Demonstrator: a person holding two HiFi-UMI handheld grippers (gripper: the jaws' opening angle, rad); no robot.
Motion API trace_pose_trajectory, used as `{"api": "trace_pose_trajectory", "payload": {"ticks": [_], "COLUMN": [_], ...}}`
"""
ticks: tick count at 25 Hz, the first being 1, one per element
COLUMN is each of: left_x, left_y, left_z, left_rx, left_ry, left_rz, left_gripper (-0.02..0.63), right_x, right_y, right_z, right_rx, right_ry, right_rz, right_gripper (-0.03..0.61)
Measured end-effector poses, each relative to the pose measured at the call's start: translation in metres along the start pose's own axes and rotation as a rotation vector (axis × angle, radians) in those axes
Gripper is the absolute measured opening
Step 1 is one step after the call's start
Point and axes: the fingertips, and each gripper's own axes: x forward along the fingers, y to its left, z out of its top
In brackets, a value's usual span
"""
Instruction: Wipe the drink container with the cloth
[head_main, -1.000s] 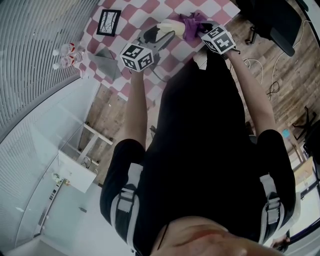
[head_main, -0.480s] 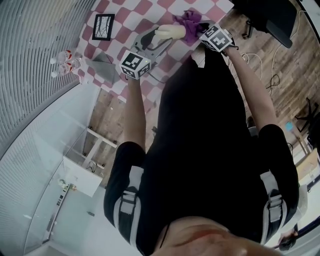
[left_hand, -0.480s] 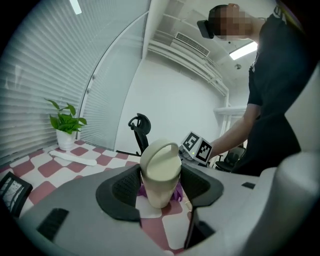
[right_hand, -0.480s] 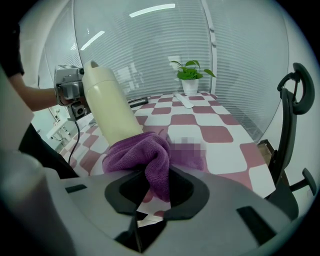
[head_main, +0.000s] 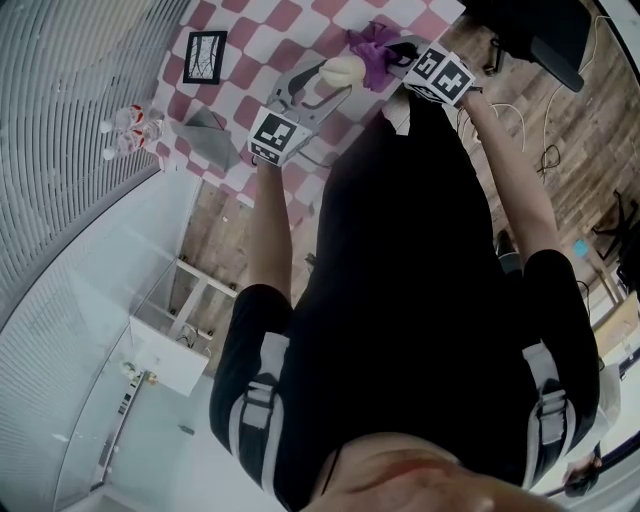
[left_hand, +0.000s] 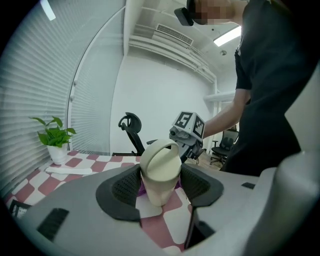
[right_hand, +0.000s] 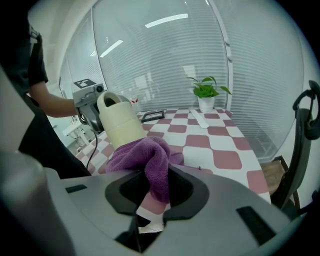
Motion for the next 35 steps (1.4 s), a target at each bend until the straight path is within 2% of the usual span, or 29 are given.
{"api": "trace_pose_trajectory", "payload": {"ticks": [8, 16, 26, 35], "left_x": [0.003, 0.002, -0.002, 0.005], "left_y": [-0.010, -0.018, -0.031, -0.036], "left_z": [0.003, 0.000, -0.011, -0.007], "left_rx": [0.077, 0.154, 0.252, 0.279], "left_ry": [0.044, 0.089, 0.148, 0.145], "left_rz": [-0.016, -0.031, -0.047, -0.061], "left_gripper": [0.270, 0.270, 0.270, 0.269], "right_x": [-0.023, -0.026, -0.005, 0.020], "right_y": [0.022, 0.035, 0.027, -0.006], "right_z": [0.049, 0.070, 0.039, -0.021], "right_rx": [-0.159, -0.384, -0.376, -0.319], "right_ry": [-0.021, 0.045, 0.135, 0.307], "right_rz": [0.127, 0.138, 0.193, 0.160], "right_gripper": [0.100, 0.100, 0.098, 0.098]}}
